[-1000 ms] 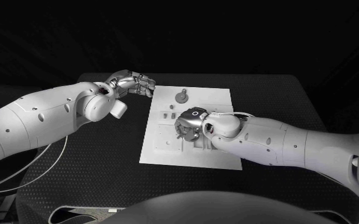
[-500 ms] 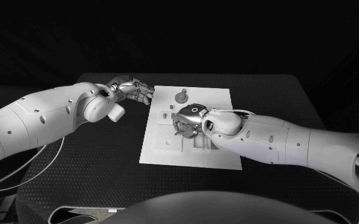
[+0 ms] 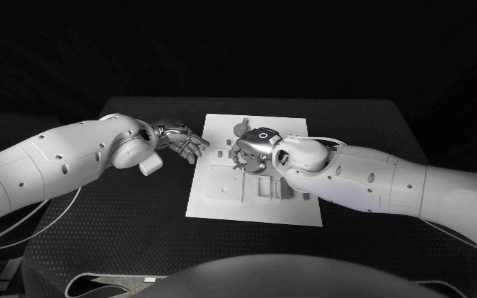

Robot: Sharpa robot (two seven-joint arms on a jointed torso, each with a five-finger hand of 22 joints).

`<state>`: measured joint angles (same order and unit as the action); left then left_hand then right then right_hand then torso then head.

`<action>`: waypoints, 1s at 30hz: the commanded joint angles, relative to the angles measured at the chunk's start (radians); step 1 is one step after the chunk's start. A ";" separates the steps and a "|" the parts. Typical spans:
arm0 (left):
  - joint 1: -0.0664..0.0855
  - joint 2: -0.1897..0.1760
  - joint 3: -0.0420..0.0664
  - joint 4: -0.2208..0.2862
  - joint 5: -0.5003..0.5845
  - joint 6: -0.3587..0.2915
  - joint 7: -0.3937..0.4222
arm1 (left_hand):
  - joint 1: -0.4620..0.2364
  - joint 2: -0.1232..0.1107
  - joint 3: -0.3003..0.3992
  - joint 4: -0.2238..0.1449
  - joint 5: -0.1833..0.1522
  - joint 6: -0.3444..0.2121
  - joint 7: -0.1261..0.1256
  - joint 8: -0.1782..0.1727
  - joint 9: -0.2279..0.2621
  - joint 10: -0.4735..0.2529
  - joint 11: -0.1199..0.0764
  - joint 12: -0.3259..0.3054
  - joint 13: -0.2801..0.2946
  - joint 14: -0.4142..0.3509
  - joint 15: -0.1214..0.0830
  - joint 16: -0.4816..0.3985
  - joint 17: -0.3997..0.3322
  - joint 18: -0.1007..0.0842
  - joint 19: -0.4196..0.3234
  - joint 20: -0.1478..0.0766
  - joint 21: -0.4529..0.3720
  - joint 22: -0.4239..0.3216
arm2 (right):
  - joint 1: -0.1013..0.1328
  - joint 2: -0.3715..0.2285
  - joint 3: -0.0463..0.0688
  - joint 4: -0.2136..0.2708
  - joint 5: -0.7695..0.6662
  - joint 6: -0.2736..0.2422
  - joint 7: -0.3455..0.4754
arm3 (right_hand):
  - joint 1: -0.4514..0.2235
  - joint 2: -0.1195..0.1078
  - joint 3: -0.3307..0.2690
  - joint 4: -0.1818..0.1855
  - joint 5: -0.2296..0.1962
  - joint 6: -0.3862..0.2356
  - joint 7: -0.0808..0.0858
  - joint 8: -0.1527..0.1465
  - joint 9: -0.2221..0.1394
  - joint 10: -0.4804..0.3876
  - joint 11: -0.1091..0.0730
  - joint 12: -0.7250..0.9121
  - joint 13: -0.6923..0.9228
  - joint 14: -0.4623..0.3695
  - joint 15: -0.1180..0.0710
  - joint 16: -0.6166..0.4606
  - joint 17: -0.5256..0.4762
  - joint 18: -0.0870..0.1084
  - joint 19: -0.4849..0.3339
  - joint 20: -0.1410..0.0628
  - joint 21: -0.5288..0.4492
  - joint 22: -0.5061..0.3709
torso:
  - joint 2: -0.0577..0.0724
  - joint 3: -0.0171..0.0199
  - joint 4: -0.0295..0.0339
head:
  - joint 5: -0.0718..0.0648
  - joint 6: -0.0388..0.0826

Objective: Assemble the parts on the task board

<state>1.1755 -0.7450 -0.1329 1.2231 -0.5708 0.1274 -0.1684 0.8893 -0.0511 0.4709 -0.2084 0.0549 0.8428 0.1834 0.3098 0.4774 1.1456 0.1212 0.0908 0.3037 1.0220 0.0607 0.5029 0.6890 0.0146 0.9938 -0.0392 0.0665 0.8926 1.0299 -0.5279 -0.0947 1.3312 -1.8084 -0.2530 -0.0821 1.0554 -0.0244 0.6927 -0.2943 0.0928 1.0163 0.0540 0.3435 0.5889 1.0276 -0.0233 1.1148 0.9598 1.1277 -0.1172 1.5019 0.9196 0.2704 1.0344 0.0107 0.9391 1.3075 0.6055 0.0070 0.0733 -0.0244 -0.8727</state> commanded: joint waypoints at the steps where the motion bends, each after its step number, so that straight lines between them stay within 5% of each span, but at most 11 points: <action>1: -0.002 0.006 -0.006 0.007 -0.039 0.065 -0.021 | -0.014 0.005 -0.010 0.000 -0.006 -0.008 -0.010 -0.003 -0.002 0.004 0.001 -0.008 -0.002 -0.001 0.000 -0.006 0.003 -0.007 -0.006 0.001 0.002 -0.002 | 0.002 -0.003 0.007 0.010 0.015 0.002 -0.013 | 0.000 -0.007 -0.001 0.002 0.003 0.038 0.030 0.003 0.007 0.004 0.000 0.006 0.000 0.004 -0.004 0.004 -0.002 -0.009 0.006 0.002 0.006 0.019 | 0.000 0.0001 -0.0001 | -0.003 0.000; 7: -0.005 0.016 -0.021 0.015 0.021 0.070 0.030 | -0.031 0.017 -0.020 -0.006 -0.006 -0.016 -0.019 -0.006 -0.005 -0.006 0.006 -0.015 -0.004 -0.011 0.004 -0.014 0.008 -0.008 -0.018 0.004 0.000 -0.005 | 0.007 -0.006 0.024 0.026 0.019 0.003 -0.016 | 0.001 -0.007 0.000 0.002 0.003 0.038 0.030 0.003 0.007 0.004 0.000 0.006 -0.001 0.004 -0.004 0.004 -0.002 -0.009 0.006 0.001 0.006 0.019 | 0.000 0.0001 0.0002 | -0.008 0.000; 20: -0.006 0.038 -0.026 0.030 0.044 0.059 0.061 | -0.047 0.046 -0.028 -0.015 -0.006 -0.045 -0.005 -0.020 -0.013 -0.035 0.011 -0.024 -0.011 -0.020 0.008 -0.024 0.018 -0.007 -0.029 0.009 0.002 -0.010 | 0.017 0.003 0.029 0.039 0.023 0.004 -0.017 | 0.001 -0.008 0.000 0.003 0.003 0.038 0.030 0.003 0.006 0.005 0.000 0.005 -0.001 0.005 -0.005 0.004 -0.002 -0.009 0.007 0.001 0.006 0.019 | 0.000 0.0012 0.0005 | -0.016 0.000; 24: -0.006 0.043 -0.026 0.032 0.062 0.069 0.068 | -0.054 0.066 -0.031 -0.016 -0.006 -0.047 -0.010 -0.019 -0.013 -0.042 0.008 -0.023 -0.012 -0.023 0.010 -0.028 0.021 -0.008 -0.033 0.011 0.001 -0.011 | 0.017 0.007 0.029 0.041 0.023 0.004 -0.017 | 0.001 -0.008 0.001 0.003 0.003 0.038 0.030 0.002 0.006 0.005 0.000 0.005 -0.001 0.005 -0.005 0.004 -0.003 -0.009 0.007 0.001 0.006 0.019 | 0.000 0.0014 0.0003 | -0.017 0.000; 27: -0.006 0.046 -0.026 0.032 0.064 0.077 0.071 | -0.078 0.109 -0.077 -0.058 -0.006 -0.052 -0.015 -0.017 -0.013 -0.050 0.006 -0.020 -0.014 -0.026 0.011 -0.034 0.031 -0.006 -0.039 0.012 0.003 -0.013 | 0.018 0.008 0.029 0.042 0.023 0.003 -0.018 | 0.001 -0.008 0.001 0.003 0.003 0.038 0.030 0.002 0.006 0.005 0.000 0.005 -0.002 0.005 -0.005 0.004 -0.003 -0.009 0.007 0.001 0.006 0.019 | 0.000 0.0009 0.0008 | -0.017 0.000; 30: -0.006 0.048 -0.026 0.032 0.072 0.089 0.071 | -0.085 0.121 -0.087 -0.068 -0.006 -0.054 -0.017 -0.017 -0.014 -0.052 0.005 -0.020 -0.015 -0.027 0.012 -0.036 0.033 -0.006 -0.040 0.013 0.002 -0.015 | 0.018 0.008 0.029 0.042 0.023 0.003 -0.018 | 0.001 -0.008 0.001 0.003 0.003 0.038 0.030 0.002 0.006 0.005 0.000 0.005 -0.002 0.005 -0.005 0.004 -0.003 -0.009 0.007 0.001 0.006 0.019 | 0.000 0.0010 0.0007 | -0.017 0.000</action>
<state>1.1694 -0.6993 -0.1590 1.2519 -0.5262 0.1836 -0.1218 0.8034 0.0625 0.3878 -0.2774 0.0549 0.7912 0.1676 0.2951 0.4652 1.1021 0.1252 0.0688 0.2903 1.0020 0.0732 0.4721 0.7212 0.0149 0.9593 -0.0270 0.0665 0.8785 1.0477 -0.5202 -0.0662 1.3717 -1.7842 -0.2527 -0.0977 1.0504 -0.0295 0.6902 -0.2968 0.0927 1.0210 0.0554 0.3406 0.5891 1.0276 -0.0233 1.1147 0.9598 1.1293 -0.1153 1.5016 0.9179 0.2703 1.0344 0.0108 0.9391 1.3074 0.6059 0.0081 0.0739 -0.0414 -0.8727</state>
